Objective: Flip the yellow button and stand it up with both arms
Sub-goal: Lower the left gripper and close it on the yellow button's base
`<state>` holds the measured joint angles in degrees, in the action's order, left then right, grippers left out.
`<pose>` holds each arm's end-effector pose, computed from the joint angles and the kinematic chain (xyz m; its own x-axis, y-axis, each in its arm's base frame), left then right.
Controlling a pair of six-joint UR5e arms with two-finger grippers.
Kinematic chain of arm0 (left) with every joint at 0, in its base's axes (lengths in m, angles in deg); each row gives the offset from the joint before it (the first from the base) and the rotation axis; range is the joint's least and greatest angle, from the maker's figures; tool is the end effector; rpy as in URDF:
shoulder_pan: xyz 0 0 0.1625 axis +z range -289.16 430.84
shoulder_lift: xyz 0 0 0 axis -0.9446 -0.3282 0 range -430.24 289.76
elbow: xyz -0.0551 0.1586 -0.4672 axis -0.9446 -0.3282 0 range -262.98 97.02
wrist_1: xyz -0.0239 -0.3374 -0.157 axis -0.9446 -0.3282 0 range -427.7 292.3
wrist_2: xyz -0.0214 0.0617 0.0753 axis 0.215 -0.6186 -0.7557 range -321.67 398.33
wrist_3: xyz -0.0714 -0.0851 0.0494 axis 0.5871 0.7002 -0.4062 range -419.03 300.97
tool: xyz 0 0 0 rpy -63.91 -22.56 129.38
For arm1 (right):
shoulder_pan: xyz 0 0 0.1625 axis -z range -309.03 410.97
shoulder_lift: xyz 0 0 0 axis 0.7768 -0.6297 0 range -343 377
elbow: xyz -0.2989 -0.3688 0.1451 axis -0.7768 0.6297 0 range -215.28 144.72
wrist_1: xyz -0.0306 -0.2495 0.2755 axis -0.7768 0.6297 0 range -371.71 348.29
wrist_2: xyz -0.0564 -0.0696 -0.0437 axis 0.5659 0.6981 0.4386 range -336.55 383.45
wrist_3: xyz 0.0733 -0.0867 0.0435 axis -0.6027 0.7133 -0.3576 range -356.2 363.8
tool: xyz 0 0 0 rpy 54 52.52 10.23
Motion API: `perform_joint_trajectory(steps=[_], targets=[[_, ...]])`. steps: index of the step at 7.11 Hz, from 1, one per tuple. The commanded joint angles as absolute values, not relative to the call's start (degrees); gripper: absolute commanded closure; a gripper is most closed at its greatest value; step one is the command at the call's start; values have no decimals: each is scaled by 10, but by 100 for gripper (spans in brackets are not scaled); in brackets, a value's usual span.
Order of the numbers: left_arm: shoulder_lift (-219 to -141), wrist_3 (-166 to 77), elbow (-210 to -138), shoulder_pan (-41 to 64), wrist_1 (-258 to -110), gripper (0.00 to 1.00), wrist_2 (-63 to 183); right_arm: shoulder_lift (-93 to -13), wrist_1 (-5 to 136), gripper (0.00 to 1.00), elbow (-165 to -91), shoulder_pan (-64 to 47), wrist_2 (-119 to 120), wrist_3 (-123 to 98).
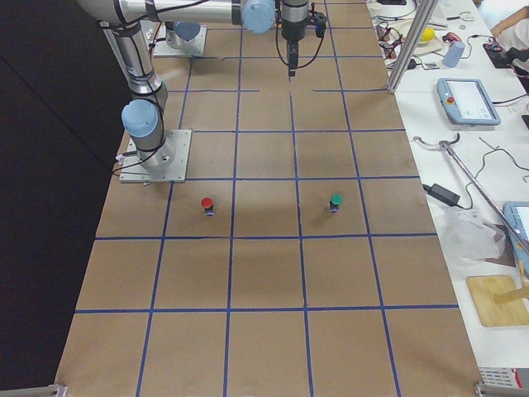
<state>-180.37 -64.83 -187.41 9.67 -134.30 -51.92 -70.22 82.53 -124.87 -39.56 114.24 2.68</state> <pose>0.1402 -0.5300 0.2924 -0.9198 -0.3921 0.0152 -0.3821 0.9037 0.1932 0.1361 -0.4744 0.5257 -0.9999 0.0107 0.0131 0.0103 0.9994 -0.0328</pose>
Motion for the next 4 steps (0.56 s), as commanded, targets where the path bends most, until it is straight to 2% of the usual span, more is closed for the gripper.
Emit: perform_joint_trajectory(steps=[1,4], targets=[[-1800,-648,-1877,97,-1348,20,-520,-702,825,0,-1249,-396,1142,27],[-1791,-654,-1878,98,-1350,20,-518,-703,826,0,-1249,-396,1142,27]])
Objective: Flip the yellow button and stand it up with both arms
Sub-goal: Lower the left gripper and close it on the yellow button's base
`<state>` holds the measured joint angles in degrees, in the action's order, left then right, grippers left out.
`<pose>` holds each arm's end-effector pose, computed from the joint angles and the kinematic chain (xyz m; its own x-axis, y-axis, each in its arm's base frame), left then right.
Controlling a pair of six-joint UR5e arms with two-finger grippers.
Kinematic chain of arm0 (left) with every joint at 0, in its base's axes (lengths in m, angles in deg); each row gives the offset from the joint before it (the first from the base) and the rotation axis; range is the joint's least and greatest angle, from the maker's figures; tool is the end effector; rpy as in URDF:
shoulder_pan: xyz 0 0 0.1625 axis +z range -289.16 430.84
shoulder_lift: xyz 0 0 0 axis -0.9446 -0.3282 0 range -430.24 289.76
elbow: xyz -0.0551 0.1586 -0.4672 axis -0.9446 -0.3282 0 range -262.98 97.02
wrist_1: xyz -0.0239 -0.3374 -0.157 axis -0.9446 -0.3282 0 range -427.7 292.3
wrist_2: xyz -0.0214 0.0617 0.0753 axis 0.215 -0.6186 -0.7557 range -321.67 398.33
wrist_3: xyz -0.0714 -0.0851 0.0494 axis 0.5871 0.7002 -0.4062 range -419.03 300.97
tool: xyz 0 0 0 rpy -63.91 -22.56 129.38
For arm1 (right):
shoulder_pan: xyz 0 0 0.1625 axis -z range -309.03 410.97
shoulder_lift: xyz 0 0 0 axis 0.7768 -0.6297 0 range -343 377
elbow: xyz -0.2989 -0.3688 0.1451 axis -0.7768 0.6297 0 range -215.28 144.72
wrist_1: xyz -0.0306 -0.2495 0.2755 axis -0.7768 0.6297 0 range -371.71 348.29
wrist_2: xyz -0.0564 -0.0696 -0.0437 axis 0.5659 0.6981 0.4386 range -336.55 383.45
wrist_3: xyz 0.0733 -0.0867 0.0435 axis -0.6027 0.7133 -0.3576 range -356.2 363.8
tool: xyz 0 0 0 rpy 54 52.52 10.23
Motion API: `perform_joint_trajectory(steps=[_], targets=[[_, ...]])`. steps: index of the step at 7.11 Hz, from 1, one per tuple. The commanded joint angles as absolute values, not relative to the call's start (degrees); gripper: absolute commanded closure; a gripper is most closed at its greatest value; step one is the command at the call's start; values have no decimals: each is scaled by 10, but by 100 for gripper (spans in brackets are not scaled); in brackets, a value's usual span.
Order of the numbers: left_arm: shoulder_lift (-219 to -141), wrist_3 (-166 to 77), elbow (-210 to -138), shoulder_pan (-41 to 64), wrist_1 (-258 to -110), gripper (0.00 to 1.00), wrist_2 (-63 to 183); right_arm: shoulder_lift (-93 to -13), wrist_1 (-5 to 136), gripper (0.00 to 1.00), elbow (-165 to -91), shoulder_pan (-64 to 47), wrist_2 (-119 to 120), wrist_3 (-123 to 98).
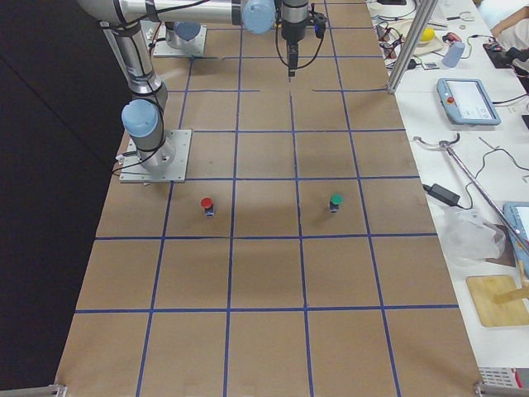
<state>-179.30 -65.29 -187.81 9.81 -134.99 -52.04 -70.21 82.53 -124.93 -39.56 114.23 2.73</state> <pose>0.1386 -0.5239 0.2989 -0.9221 -0.3868 0.0148 -0.3768 0.9058 0.1936 0.1362 -0.4743 0.5251 -0.9999 0.0098 0.0130 0.0094 0.9995 -0.0316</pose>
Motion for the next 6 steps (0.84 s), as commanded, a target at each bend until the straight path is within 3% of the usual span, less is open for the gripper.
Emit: perform_joint_trajectory(steps=[1,3,4,6], targets=[[-1792,-654,-1878,98,-1349,20,-518,-702,826,0,-1249,-396,1142,27],[-1803,-654,-1877,98,-1343,25,-518,-702,826,0,-1249,-395,1142,27],[-1804,-654,-1876,98,-1342,33,-518,-704,825,0,-1249,-395,1143,27],[-1805,-650,-1870,98,-1342,84,-519,-703,825,0,-1249,-395,1142,27]])
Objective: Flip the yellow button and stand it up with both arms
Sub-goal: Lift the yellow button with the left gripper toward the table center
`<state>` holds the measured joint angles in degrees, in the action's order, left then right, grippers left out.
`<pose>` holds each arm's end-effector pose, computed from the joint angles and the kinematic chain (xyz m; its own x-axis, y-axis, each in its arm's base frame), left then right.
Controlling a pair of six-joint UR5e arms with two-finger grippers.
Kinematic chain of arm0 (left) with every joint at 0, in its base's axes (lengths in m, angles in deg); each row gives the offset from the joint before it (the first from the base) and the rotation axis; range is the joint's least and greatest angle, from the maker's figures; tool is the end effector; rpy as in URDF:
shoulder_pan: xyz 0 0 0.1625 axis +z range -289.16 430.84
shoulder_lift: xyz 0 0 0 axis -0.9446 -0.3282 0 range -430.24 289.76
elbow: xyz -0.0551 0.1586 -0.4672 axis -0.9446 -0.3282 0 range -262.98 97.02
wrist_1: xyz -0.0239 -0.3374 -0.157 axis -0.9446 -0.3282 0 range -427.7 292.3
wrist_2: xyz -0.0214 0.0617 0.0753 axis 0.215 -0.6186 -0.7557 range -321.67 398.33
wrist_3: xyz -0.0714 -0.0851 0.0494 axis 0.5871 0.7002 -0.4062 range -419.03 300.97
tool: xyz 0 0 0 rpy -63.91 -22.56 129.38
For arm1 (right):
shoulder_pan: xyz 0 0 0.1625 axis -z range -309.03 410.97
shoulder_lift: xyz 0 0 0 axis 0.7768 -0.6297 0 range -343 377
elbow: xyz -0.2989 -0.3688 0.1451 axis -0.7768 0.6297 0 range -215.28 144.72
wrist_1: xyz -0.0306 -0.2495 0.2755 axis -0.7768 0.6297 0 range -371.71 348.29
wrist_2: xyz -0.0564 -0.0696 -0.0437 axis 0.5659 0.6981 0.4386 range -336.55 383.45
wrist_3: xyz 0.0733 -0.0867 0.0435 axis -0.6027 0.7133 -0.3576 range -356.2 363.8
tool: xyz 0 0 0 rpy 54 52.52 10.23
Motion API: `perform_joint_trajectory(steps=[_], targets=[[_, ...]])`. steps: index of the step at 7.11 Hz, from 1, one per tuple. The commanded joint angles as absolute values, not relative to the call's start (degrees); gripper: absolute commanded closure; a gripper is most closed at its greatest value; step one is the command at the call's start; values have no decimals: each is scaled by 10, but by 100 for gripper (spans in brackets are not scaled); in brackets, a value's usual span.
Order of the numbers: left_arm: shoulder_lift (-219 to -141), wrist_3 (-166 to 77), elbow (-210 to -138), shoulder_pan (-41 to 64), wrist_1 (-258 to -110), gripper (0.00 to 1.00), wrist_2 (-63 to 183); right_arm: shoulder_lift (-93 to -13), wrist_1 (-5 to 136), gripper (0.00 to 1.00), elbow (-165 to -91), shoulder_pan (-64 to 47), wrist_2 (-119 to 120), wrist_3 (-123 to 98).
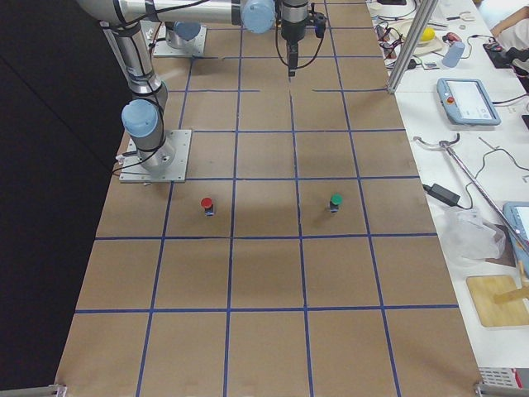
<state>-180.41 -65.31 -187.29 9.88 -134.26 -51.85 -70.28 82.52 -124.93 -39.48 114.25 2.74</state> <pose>0.1425 -0.5304 0.2929 -0.9214 -0.3881 0.0178 -0.3779 0.9060 0.1909 0.1354 -0.4741 0.5257 -0.9999 0.0111 0.0133 0.0106 0.9994 -0.0326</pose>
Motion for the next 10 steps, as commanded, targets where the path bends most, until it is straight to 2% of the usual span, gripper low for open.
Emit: perform_joint_trajectory(steps=[1,3,5,7,10], targets=[[-1805,-651,-1870,98,-1342,96,-520,-702,826,0,-1249,-395,1142,27],[-1802,-649,-1867,98,-1342,99,-518,-703,826,0,-1249,-395,1143,27],[-1785,-620,-1826,84,-1383,99,-476,-703,825,0,-1249,-395,1143,27],[-1761,-507,-1770,22,-1483,99,-412,-705,824,0,-1249,-395,1143,26],[-1740,-355,-1764,-55,-1529,99,-227,-704,829,0,-1249,-396,1141,25]])
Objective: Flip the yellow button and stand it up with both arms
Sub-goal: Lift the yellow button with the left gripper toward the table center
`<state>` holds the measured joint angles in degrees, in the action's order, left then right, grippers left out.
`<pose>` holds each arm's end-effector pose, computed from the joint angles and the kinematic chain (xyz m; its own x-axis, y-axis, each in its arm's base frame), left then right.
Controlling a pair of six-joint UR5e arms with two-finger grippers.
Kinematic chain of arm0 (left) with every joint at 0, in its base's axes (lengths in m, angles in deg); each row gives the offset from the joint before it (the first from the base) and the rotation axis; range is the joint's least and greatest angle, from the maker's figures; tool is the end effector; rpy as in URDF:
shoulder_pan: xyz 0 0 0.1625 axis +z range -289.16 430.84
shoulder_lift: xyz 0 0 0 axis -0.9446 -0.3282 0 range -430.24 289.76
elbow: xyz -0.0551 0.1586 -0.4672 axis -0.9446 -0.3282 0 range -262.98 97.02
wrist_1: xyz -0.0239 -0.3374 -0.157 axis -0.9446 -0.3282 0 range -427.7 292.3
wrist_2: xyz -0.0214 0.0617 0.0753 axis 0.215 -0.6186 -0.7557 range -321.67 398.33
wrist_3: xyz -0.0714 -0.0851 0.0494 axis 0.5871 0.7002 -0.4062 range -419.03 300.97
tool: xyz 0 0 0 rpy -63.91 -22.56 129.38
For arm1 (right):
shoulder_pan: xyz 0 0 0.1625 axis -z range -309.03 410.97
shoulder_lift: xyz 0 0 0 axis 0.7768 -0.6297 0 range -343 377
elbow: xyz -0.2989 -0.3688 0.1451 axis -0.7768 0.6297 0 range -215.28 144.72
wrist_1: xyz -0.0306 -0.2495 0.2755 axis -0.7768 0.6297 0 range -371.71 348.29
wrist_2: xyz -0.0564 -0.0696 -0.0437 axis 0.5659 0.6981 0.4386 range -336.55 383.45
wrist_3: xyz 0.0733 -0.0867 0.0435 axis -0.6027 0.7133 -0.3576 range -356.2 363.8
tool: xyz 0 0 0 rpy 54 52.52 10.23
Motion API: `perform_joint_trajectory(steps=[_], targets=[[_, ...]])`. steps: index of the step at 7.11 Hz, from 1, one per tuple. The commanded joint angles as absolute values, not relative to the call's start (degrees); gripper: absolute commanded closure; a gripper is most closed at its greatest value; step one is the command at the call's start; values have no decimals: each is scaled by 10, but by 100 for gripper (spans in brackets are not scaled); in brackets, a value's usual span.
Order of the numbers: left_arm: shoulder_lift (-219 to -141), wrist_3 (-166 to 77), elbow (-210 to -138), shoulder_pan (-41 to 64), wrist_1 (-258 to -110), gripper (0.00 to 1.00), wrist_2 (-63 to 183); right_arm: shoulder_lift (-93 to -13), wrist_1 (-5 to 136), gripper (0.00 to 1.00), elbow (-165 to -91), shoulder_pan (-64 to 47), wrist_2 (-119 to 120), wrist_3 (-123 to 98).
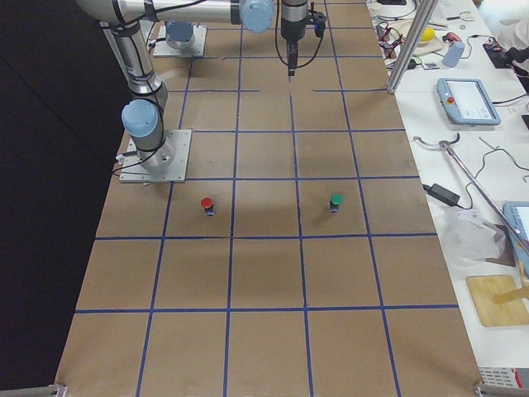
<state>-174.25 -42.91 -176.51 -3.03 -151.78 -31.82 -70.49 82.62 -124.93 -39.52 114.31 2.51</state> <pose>-0.0213 -0.5547 0.4071 -0.7743 -0.5754 0.2635 -0.5070 0.8131 0.2860 0.1356 -0.4728 0.5276 -0.9998 0.0145 0.0141 0.0139 0.9992 -0.0381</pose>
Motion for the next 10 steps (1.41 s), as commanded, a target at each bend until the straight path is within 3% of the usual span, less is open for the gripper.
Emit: perform_joint_trajectory(steps=[1,6,10], targets=[[-1737,-309,-1767,-75,-1529,99,-141,-705,827,0,-1249,-396,1142,26],[-1706,-219,-1789,-138,-1534,99,93,-701,828,0,-1248,-345,1032,-31],[-1682,-216,-1888,-139,-1529,100,316,-690,772,0,-1250,-256,758,-19]])
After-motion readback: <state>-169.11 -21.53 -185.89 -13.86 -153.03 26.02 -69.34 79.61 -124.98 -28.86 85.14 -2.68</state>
